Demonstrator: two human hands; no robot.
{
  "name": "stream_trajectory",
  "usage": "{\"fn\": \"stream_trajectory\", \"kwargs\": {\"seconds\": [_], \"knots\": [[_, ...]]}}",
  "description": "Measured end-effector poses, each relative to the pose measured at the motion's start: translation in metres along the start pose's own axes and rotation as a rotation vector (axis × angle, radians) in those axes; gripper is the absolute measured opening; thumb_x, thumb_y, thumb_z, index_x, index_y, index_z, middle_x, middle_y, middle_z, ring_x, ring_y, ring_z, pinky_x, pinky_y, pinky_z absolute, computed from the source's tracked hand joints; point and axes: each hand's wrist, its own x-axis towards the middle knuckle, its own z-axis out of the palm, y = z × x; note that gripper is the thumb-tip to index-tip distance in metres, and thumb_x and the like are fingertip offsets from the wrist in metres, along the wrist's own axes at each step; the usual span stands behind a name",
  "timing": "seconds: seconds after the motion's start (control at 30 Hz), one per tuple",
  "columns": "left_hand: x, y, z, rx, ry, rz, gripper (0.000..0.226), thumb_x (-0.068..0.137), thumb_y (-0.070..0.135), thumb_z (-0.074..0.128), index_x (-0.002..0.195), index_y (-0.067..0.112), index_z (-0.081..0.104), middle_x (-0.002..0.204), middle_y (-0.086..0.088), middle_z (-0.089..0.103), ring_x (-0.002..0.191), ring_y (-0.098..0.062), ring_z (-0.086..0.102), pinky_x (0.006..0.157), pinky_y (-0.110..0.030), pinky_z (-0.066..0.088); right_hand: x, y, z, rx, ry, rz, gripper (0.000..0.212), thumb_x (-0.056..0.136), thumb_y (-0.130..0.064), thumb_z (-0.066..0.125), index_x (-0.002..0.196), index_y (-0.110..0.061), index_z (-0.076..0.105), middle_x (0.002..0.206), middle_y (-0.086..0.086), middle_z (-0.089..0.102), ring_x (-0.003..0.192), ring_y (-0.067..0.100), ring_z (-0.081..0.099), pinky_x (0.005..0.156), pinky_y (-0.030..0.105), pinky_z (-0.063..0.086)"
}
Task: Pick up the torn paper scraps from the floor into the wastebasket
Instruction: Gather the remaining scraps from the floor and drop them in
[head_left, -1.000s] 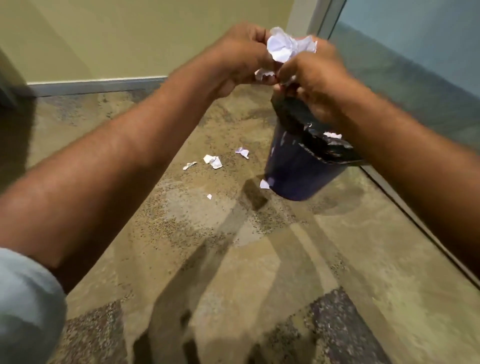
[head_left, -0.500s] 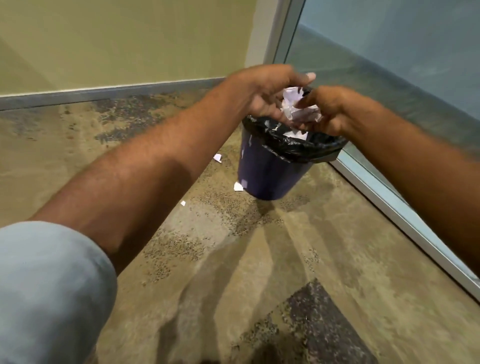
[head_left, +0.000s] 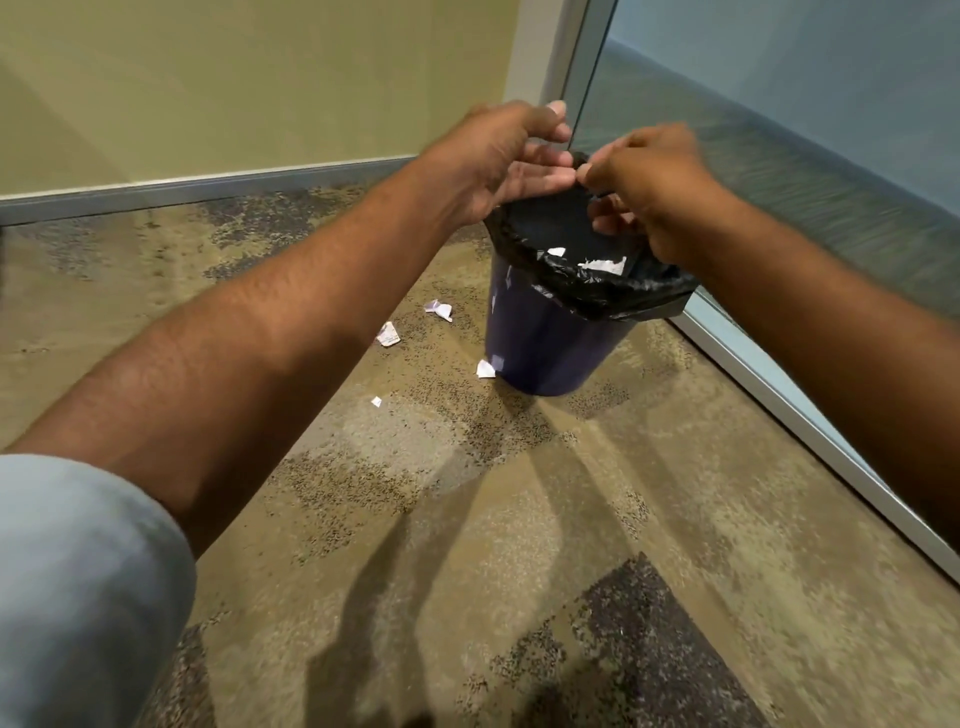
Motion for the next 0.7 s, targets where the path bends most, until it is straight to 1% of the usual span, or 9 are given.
{"fn": "stream_trajectory", "kwargs": {"seconds": [0.1,0.2,0.3,0.37,0.43,0.53,0.57,0.63,0.7], "knots": [[-0.005,-0.004,-0.027,0.013,0.083,0.031,0.027,0.105,0.021,0.064,0.114,-0.004,0.07,0.086,-0.015,0.07,0.074,-0.023,0.075,0.072,-0.028,0.063,-0.016,-0.003,0.015,0.019,-0.071,-0.103,0.005,0.089,-0.005,0.075,0.089,-0.01,0.074,0.077,0.01,0.069,0.061,0.018,0.066,0.057,0.03,0.058],[-0.008,-0.014,-0.057,0.038,0.186,0.034,0.022,0.105,0.02,0.062,0.103,0.001,0.071,0.08,-0.011,0.07,0.067,-0.019,0.072,0.068,-0.027,0.063,-0.034,-0.005,0.036,0.01,-0.203,-0.141,0.004,0.092,-0.001,0.074,0.092,-0.005,0.076,0.079,0.011,0.072,0.064,0.018,0.068,0.061,0.029,0.06],[-0.01,-0.031,-0.091,0.063,0.255,-0.02,0.018,0.106,0.019,0.061,0.103,0.004,0.07,0.073,-0.007,0.069,0.062,-0.017,0.068,0.061,-0.024,0.061,-0.05,0.0,0.062,-0.025,-0.311,-0.201,0.003,0.093,-0.003,0.077,0.096,-0.002,0.077,0.08,0.011,0.075,0.065,0.018,0.069,0.06,0.028,0.06],[-0.013,-0.047,-0.115,0.109,0.295,-0.065,0.015,0.105,0.018,0.062,0.104,0.005,0.07,0.073,-0.007,0.069,0.061,-0.016,0.068,0.06,-0.024,0.061,-0.057,0.008,0.08,-0.038,-0.39,-0.188,0.005,0.094,-0.003,0.077,0.098,0.0,0.077,0.08,0.011,0.075,0.064,0.017,0.069,0.058,0.027,0.058],[-0.019,-0.066,-0.142,0.169,0.34,-0.117,0.012,0.104,0.014,0.063,0.103,0.005,0.071,0.074,-0.007,0.071,0.062,-0.017,0.068,0.059,-0.025,0.062,-0.063,0.024,0.099,-0.041,-0.481,-0.135,0.008,0.094,-0.001,0.076,0.101,0.002,0.076,0.079,0.009,0.074,0.063,0.017,0.069,0.056,0.027,0.058],[-0.031,-0.098,-0.181,0.278,0.401,-0.207,0.012,0.1,0.006,0.067,0.109,0.0,0.072,0.088,-0.014,0.074,0.072,-0.022,0.071,0.062,-0.029,0.065,-0.068,0.054,0.126,-0.077,-0.572,-0.085,0.006,0.094,-0.001,0.076,0.1,-0.001,0.076,0.079,0.007,0.074,0.063,0.016,0.07,0.059,0.03,0.061],[-0.035,-0.108,-0.194,0.312,0.421,-0.229,0.012,0.099,0.005,0.068,0.109,0.0,0.071,0.094,-0.017,0.073,0.072,-0.023,0.071,0.061,-0.03,0.065,-0.068,0.064,0.134,-0.11,-0.58,-0.071,0.006,0.094,-0.002,0.077,0.099,-0.003,0.076,0.081,0.008,0.075,0.064,0.016,0.07,0.059,0.032,0.062],[-0.041,-0.127,-0.216,0.391,0.453,-0.26,0.002,0.098,0.002,0.07,0.1,0.003,0.069,0.098,-0.018,0.07,0.067,-0.021,0.069,0.057,-0.029,0.064,-0.064,0.088,0.148,-0.23,-0.569,-0.069,0.005,0.094,-0.003,0.076,0.099,-0.005,0.075,0.088,0.01,0.076,0.068,0.017,0.071,0.061,0.036,0.064],[-0.039,-0.147,-0.235,0.498,0.479,-0.27,0.012,0.097,0.001,0.071,0.091,0.009,0.064,0.095,-0.018,0.067,0.059,-0.018,0.063,0.049,-0.027,0.059,-0.055,0.115,0.158,-0.488,-0.525,-0.175,0.007,0.095,-0.008,0.074,0.102,-0.011,0.074,0.097,0.009,0.076,0.081,0.022,0.074,0.072,0.044,0.067]]}}
